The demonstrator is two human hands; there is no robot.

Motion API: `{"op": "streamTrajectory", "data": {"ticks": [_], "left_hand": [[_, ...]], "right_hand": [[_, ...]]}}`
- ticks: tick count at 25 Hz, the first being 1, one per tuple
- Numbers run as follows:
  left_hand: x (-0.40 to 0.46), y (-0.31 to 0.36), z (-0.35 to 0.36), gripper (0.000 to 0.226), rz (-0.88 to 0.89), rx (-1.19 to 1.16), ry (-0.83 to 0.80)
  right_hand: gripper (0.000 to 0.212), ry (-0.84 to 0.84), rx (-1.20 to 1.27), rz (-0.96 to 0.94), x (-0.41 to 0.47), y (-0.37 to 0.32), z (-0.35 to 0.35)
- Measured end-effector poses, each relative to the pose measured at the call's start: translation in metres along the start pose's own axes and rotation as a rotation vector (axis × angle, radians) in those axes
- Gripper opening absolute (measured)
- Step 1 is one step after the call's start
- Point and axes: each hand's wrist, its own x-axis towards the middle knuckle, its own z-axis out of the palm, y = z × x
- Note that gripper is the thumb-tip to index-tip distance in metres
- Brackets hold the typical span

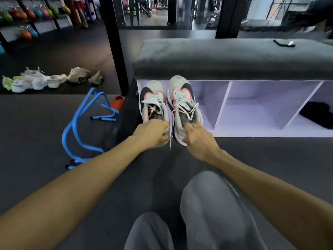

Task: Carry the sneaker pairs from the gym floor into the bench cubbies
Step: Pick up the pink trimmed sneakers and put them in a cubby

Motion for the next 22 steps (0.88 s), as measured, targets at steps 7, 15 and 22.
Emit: {"op": "streamTrajectory", "data": {"ticks": [7,15,22], "left_hand": [[0.064,-0.025,0.046,0.023,-0.027,-0.045,-0.089],[0.208,-0.091,0.093,0.019,-0.084,-0.041,-0.081],[0.313,-0.169,0.157,0.007,-0.2,-0.077,-0.154]], "right_hand": [[0.015,-0.115,0.026,0.096,0.05,0.036,0.05],[0.018,-0.178,0.034,0.207,0.192,0.1,0.113],[0.026,-0.252,0.027,0.218,0.307,0.149,0.185]]}}
